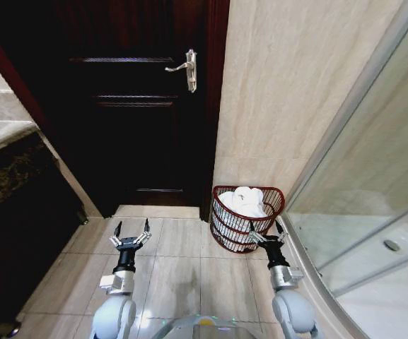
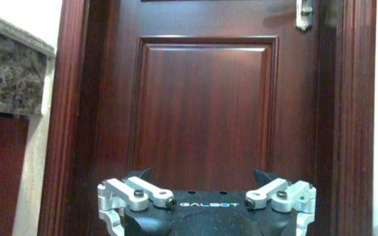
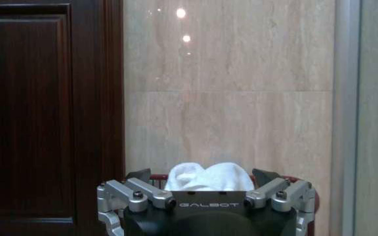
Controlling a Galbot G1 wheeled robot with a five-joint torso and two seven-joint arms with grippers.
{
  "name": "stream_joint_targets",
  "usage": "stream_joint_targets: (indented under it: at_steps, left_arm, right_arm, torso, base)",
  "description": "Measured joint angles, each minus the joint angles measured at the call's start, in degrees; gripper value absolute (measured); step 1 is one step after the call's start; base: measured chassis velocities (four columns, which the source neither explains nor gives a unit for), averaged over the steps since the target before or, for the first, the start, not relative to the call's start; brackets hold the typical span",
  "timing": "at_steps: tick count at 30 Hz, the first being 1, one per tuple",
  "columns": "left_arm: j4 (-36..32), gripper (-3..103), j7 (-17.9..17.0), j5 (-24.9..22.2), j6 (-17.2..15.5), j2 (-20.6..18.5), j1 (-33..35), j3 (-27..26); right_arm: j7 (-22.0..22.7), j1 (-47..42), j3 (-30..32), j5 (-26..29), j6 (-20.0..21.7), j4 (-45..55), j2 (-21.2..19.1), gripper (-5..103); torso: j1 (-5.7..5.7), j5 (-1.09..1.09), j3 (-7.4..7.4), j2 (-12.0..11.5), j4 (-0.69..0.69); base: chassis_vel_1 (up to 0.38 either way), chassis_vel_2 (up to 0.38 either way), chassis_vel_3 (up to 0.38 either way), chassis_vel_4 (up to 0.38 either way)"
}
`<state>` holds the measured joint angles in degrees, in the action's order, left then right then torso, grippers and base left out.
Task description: Discard the used towel into the hamper.
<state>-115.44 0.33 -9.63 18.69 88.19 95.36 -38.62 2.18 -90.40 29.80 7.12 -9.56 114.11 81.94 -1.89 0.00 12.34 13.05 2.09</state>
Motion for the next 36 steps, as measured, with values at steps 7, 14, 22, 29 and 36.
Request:
stream_joint_targets:
  at_steps: [7, 14, 22, 29, 36]
  left_arm:
    - [0.14, 100, -0.09, 0.01, 0.46, 0.04, -0.21, 0.2]
    - [-1.32, 100, -0.3, 0.05, -2.7, 0.7, -0.26, 0.66]
    - [-2.12, 100, 0.32, 0.52, -5.55, 0.63, 0.04, 0.27]
    - [-4.05, 100, 1.84, 0.42, -7.78, -1.54, 0.64, 0.08]
    - [-8.97, 100, 1.04, -0.17, -13.06, -3.19, 1.21, 1.27]
  right_arm:
    - [0.07, 0.22, -0.13, -0.1, 0.01, -0.01, 0.27, 100]
    - [0.23, 0.6, 0.64, -0.49, 0.19, 0.22, 0.67, 100]
    - [0.03, 0.88, 2.81, -1.72, -0.02, 0.47, 1.41, 100]
    - [-1.85, 0.95, 6.67, -1.89, -0.36, 1.11, 2.21, 100]
    - [-3.17, -1.84, 7.57, 0.29, 2.78, 6.39, 2.64, 100]
  torso:
    - [0.0, 0.0, 0.0, 0.0, -0.02]
    - [0.0, 0.0, 0.0, 0.0, -0.02]
    - [-0.19, 0.0, 0.36, 0.54, -0.02]
    - [-0.7, 0.01, 1.32, 2.04, -0.02]
    - [-1.29, 0.0, 2.76, 4.08, -0.02]
  base:
    - [0.0, 0.0, 0.0, 0.0]
    - [0.0, 0.0, 0.0, 0.0]
    - [0.0, 0.0, 0.0, 0.0]
    - [0.0, 0.0, 0.0, 0.0]
    - [0.0, 0.0, 0.0, 0.0]
